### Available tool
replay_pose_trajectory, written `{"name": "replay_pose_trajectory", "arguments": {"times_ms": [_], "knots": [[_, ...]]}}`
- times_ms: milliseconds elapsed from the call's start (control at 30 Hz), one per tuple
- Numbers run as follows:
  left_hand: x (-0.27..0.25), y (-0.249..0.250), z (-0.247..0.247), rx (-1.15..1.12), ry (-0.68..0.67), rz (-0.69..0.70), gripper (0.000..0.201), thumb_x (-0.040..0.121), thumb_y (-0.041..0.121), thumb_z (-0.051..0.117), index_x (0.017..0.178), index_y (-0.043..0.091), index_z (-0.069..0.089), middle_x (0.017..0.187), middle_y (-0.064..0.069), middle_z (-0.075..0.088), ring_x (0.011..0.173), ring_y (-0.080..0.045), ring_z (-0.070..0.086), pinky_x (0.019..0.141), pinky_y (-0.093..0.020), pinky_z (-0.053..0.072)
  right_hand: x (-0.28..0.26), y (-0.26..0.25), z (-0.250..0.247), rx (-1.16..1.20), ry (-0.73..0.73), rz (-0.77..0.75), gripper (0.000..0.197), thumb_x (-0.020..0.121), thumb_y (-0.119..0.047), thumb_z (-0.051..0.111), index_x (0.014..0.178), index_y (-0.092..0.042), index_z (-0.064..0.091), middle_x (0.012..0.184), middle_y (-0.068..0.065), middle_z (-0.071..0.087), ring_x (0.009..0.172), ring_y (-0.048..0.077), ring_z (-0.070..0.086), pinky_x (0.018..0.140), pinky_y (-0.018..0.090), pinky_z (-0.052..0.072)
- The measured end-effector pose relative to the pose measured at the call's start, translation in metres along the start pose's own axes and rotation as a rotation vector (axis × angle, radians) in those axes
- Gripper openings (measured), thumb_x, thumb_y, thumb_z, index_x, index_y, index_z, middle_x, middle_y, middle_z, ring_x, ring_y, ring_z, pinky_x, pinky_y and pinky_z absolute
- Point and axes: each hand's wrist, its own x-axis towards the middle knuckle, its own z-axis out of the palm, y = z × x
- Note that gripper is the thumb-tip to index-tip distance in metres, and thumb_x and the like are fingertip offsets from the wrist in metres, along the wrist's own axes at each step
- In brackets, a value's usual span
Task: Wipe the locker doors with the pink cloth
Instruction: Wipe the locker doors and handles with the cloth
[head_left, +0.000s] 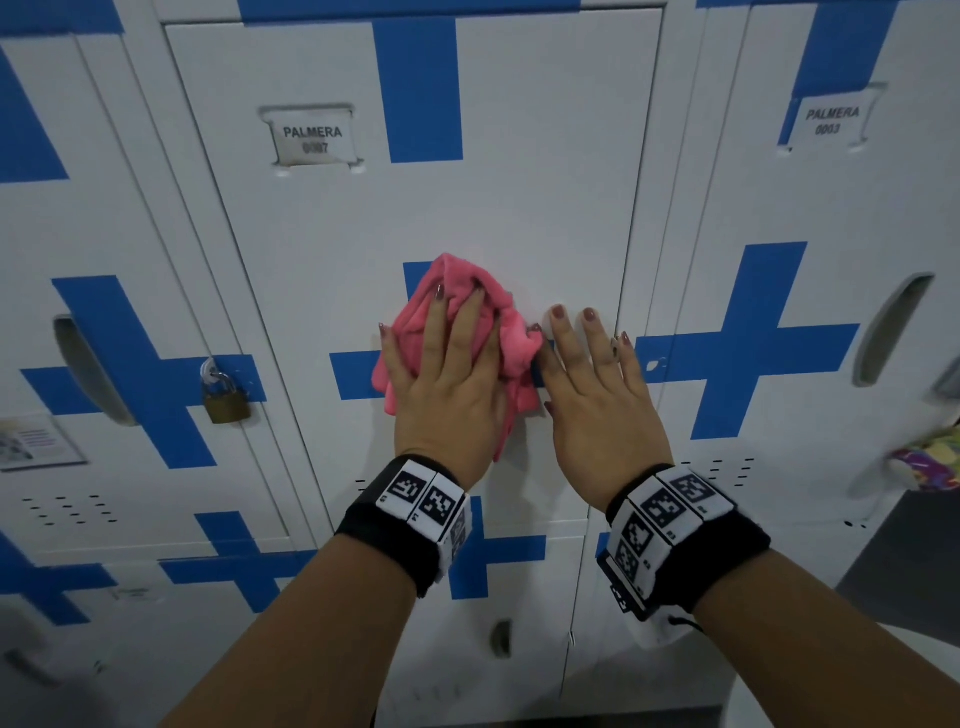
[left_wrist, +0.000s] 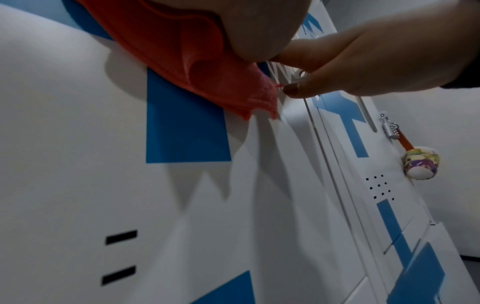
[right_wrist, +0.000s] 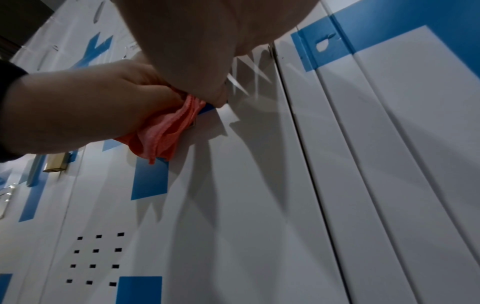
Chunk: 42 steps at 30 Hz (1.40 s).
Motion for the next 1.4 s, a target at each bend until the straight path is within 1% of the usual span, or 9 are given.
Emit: {"name": "replay_pose_trajectory", "arguments": {"times_ms": [133,300,433,700,867,967,1133,1300,1400], "knots": [[0.001,-0.001,-0.001,-0.009,-0.011,0.000,0.050,0.091,0.042,0.035,0.137,0.025,0.047,0.149,-0.004,0.019,0.140,-0.029,0.015,0.106,-0.070,0.009,0.000,-0.001,0.001,-0.010,-0.005,0.001,0.082,0.084,-0.010,0.056,0.150,-0.016,0.009,0.159,0.003,0.004,0.145,0.028,0.001,0.115,0.047,0.005],[-0.001,-0.006,0.001,-0.006,0.001,0.043,0.049,0.090,0.043,0.039,0.136,0.028,0.048,0.149,-0.002,0.021,0.140,-0.029,0.017,0.105,-0.069,0.005,0.000,-0.002,0.001,-0.010,-0.005,0.010,0.081,0.084,-0.010,0.055,0.151,-0.016,0.009,0.158,0.002,0.001,0.145,0.027,-0.001,0.116,0.047,0.004],[-0.009,-0.008,0.006,-0.018,-0.010,0.052,0.049,0.090,0.044,0.042,0.137,0.028,0.047,0.150,-0.001,0.022,0.142,-0.028,0.015,0.106,-0.070,0.008,0.000,-0.002,0.001,-0.007,-0.003,0.018,0.080,0.084,-0.010,0.053,0.151,-0.018,0.009,0.157,0.000,-0.005,0.145,0.026,-0.002,0.116,0.045,0.002],[-0.015,-0.008,0.007,-0.003,-0.060,0.062,0.053,0.089,0.043,0.041,0.140,0.029,0.042,0.153,-0.002,0.018,0.143,-0.028,0.010,0.106,-0.070,0.004,-0.001,0.000,0.001,-0.012,-0.003,0.007,0.080,0.084,-0.011,0.054,0.151,-0.018,0.011,0.158,-0.001,-0.004,0.146,0.025,-0.002,0.116,0.046,0.004],[-0.015,-0.003,0.003,-0.022,-0.013,-0.005,0.050,0.090,0.036,0.041,0.139,0.026,0.045,0.151,0.000,0.018,0.141,-0.031,0.012,0.103,-0.071,0.007,-0.001,0.001,0.001,-0.014,-0.006,0.003,0.077,0.084,-0.009,0.050,0.151,-0.018,0.013,0.159,0.002,0.003,0.145,0.026,0.001,0.116,0.046,0.005],[-0.006,-0.002,0.001,-0.044,0.010,-0.048,0.052,0.090,0.035,0.043,0.141,0.026,0.039,0.150,-0.001,0.016,0.140,-0.033,0.013,0.103,-0.071,0.006,0.000,0.001,0.002,-0.009,-0.010,0.000,0.076,0.085,-0.010,0.051,0.150,-0.017,0.013,0.159,0.003,0.006,0.145,0.027,0.001,0.116,0.047,0.004],[-0.006,0.004,0.007,-0.011,-0.010,-0.062,0.056,0.093,0.035,0.042,0.146,0.021,0.031,0.152,-0.004,0.014,0.141,-0.035,0.009,0.103,-0.070,0.003,0.000,0.001,0.003,-0.002,-0.004,0.004,0.077,0.086,-0.011,0.053,0.151,-0.019,0.014,0.159,0.001,0.005,0.145,0.026,-0.001,0.116,0.046,0.002],[-0.005,0.015,0.011,-0.028,-0.023,-0.164,0.059,0.092,0.033,0.047,0.147,0.023,0.026,0.154,0.000,0.010,0.143,-0.031,0.006,0.102,-0.073,0.004,-0.001,0.001,0.004,0.002,0.012,0.004,0.074,0.087,-0.012,0.052,0.151,-0.018,0.015,0.159,0.003,0.007,0.145,0.026,0.001,0.116,0.046,0.002],[-0.010,0.013,0.010,-0.012,-0.050,-0.154,0.060,0.091,0.034,0.049,0.146,0.024,0.026,0.154,0.001,0.014,0.143,-0.031,0.009,0.101,-0.073,0.004,-0.001,0.002,0.003,0.002,0.022,0.006,0.072,0.087,-0.012,0.046,0.151,-0.017,0.015,0.159,0.003,0.008,0.145,0.026,0.002,0.116,0.046,0.003]]}}
